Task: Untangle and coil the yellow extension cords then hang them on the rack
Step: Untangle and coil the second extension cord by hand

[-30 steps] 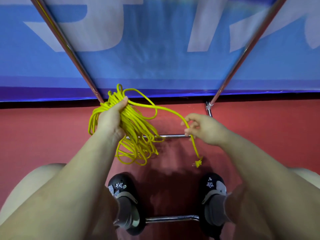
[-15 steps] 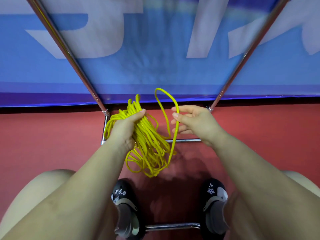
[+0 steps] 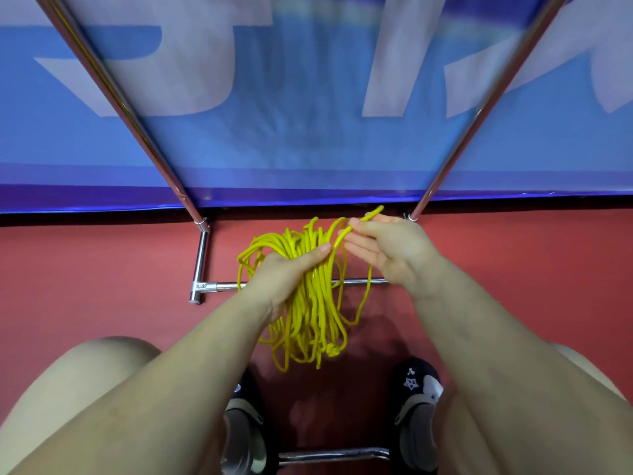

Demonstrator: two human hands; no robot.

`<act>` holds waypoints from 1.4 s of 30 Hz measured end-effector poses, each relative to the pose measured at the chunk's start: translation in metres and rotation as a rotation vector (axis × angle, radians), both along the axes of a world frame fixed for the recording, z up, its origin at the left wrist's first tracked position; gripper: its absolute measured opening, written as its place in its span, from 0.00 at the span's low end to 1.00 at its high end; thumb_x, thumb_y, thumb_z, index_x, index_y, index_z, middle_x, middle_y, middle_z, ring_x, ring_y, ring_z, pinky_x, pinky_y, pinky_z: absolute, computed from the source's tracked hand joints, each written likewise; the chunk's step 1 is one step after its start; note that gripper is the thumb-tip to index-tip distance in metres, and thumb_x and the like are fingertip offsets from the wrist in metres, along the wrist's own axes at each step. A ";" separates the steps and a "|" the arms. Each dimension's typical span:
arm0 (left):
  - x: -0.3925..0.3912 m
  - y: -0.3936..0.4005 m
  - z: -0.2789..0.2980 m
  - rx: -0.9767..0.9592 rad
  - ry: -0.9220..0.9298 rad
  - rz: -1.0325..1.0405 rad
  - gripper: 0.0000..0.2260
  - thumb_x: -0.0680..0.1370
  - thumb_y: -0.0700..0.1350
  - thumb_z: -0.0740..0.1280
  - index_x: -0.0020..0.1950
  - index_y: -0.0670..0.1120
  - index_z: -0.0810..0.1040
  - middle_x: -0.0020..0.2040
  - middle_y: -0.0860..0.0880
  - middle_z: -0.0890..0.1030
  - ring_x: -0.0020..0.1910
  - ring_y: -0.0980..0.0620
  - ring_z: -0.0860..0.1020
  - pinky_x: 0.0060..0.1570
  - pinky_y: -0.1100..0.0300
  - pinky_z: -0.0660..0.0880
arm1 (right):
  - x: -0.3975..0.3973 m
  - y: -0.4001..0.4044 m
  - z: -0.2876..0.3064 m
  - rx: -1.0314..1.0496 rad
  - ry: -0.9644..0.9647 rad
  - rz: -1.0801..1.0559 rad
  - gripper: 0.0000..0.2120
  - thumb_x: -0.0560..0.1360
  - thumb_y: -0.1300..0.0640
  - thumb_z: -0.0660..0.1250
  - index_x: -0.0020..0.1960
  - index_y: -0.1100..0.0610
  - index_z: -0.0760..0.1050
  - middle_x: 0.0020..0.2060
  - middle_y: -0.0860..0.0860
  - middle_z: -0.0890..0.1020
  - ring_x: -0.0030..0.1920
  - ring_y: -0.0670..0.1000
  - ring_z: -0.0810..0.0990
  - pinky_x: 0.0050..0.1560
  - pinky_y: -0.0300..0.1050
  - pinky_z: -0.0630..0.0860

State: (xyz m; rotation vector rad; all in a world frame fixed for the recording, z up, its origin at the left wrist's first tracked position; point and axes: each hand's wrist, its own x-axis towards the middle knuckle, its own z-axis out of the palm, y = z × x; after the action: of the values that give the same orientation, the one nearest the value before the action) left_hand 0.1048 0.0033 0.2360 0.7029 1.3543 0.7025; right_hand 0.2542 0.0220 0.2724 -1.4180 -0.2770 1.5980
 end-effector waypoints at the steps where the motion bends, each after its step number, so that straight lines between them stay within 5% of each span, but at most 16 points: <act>1: 0.000 -0.001 0.001 -0.011 -0.018 -0.011 0.15 0.64 0.49 0.76 0.45 0.40 0.82 0.39 0.43 0.85 0.38 0.47 0.83 0.43 0.55 0.80 | 0.000 -0.001 0.001 -0.010 0.036 -0.026 0.15 0.73 0.70 0.66 0.59 0.63 0.68 0.37 0.55 0.80 0.29 0.49 0.82 0.32 0.41 0.81; 3: 0.003 -0.002 0.006 -0.011 -0.053 -0.048 0.09 0.66 0.43 0.75 0.43 0.40 0.81 0.33 0.45 0.83 0.31 0.51 0.82 0.32 0.60 0.78 | 0.000 0.000 0.005 -0.023 0.097 -0.053 0.03 0.75 0.69 0.64 0.48 0.65 0.72 0.36 0.55 0.80 0.32 0.50 0.81 0.35 0.42 0.81; 8: 0.007 -0.008 0.005 0.050 -0.009 -0.144 0.06 0.68 0.34 0.74 0.37 0.43 0.79 0.28 0.50 0.81 0.27 0.54 0.79 0.30 0.64 0.76 | 0.008 0.005 0.008 -0.002 0.248 -0.210 0.06 0.76 0.68 0.63 0.40 0.65 0.73 0.26 0.55 0.81 0.29 0.49 0.82 0.38 0.40 0.77; 11: 0.008 -0.008 0.003 0.076 0.016 -0.126 0.05 0.68 0.36 0.75 0.38 0.42 0.80 0.30 0.49 0.81 0.29 0.53 0.79 0.35 0.62 0.77 | 0.006 0.004 0.007 -0.002 0.210 -0.163 0.03 0.77 0.64 0.63 0.46 0.65 0.73 0.40 0.57 0.80 0.46 0.52 0.81 0.47 0.43 0.77; 13: 0.008 -0.006 0.002 0.052 -0.002 -0.057 0.07 0.68 0.38 0.75 0.43 0.40 0.82 0.36 0.44 0.83 0.34 0.49 0.81 0.42 0.55 0.79 | 0.006 0.003 0.004 0.003 0.082 -0.009 0.13 0.76 0.60 0.65 0.58 0.64 0.72 0.49 0.57 0.79 0.52 0.53 0.79 0.49 0.46 0.77; 15: 0.006 -0.004 0.003 0.003 -0.045 0.022 0.07 0.68 0.39 0.75 0.44 0.39 0.82 0.39 0.41 0.83 0.34 0.47 0.82 0.43 0.50 0.80 | 0.005 -0.002 0.000 0.020 -0.233 0.263 0.18 0.75 0.57 0.67 0.63 0.63 0.70 0.49 0.56 0.80 0.44 0.49 0.81 0.43 0.41 0.77; 18: 0.003 0.002 0.006 -0.060 -0.141 0.148 0.06 0.70 0.40 0.73 0.41 0.39 0.80 0.35 0.41 0.82 0.29 0.47 0.81 0.34 0.53 0.81 | -0.002 -0.015 -0.007 0.142 -0.689 0.762 0.06 0.73 0.55 0.70 0.44 0.57 0.76 0.37 0.52 0.80 0.33 0.45 0.76 0.33 0.34 0.72; 21: -0.002 0.007 0.009 -0.122 -0.197 0.244 0.09 0.72 0.43 0.72 0.37 0.39 0.77 0.28 0.42 0.80 0.25 0.47 0.79 0.27 0.55 0.78 | -0.007 -0.022 -0.017 0.236 -0.793 0.991 0.06 0.70 0.59 0.73 0.44 0.57 0.76 0.32 0.50 0.74 0.33 0.48 0.72 0.39 0.42 0.70; 27: -0.003 0.004 0.013 -0.132 -0.274 0.251 0.21 0.64 0.50 0.75 0.50 0.37 0.79 0.39 0.38 0.80 0.30 0.44 0.81 0.31 0.50 0.79 | -0.012 -0.021 -0.016 0.426 -0.855 0.803 0.10 0.71 0.63 0.71 0.48 0.53 0.75 0.36 0.53 0.79 0.32 0.49 0.78 0.38 0.40 0.75; 31: -0.002 0.004 0.013 -0.099 -0.238 0.223 0.10 0.71 0.42 0.73 0.47 0.37 0.80 0.35 0.40 0.82 0.28 0.45 0.81 0.29 0.52 0.79 | -0.018 -0.022 -0.016 0.464 -0.849 0.699 0.10 0.69 0.61 0.73 0.41 0.50 0.74 0.38 0.51 0.79 0.35 0.54 0.82 0.37 0.43 0.77; 36: -0.003 0.009 0.015 -0.059 -0.228 0.264 0.05 0.72 0.39 0.71 0.40 0.39 0.78 0.27 0.44 0.80 0.24 0.48 0.79 0.24 0.57 0.77 | -0.019 -0.021 -0.018 0.486 -0.796 0.587 0.13 0.66 0.59 0.76 0.37 0.52 0.71 0.35 0.53 0.80 0.32 0.47 0.80 0.37 0.40 0.76; 40: -0.010 0.014 0.015 -0.107 -0.190 0.191 0.05 0.71 0.39 0.72 0.41 0.39 0.78 0.30 0.43 0.79 0.25 0.47 0.79 0.28 0.54 0.78 | -0.006 -0.013 -0.020 0.500 -0.850 0.433 0.07 0.70 0.57 0.72 0.44 0.52 0.74 0.39 0.49 0.79 0.38 0.46 0.78 0.43 0.34 0.75; 42: -0.014 0.012 0.017 -0.103 -0.092 0.079 0.05 0.69 0.37 0.72 0.42 0.38 0.79 0.33 0.42 0.80 0.26 0.47 0.79 0.32 0.53 0.79 | 0.001 -0.014 -0.018 0.564 -0.953 0.409 0.14 0.71 0.60 0.71 0.53 0.51 0.73 0.50 0.50 0.79 0.49 0.47 0.78 0.53 0.39 0.74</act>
State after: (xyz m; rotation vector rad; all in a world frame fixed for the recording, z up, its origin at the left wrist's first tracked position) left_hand 0.0904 0.0156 0.2534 0.5317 1.3290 0.7142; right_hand 0.2549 0.0079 0.2541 -1.6085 -1.5194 0.8808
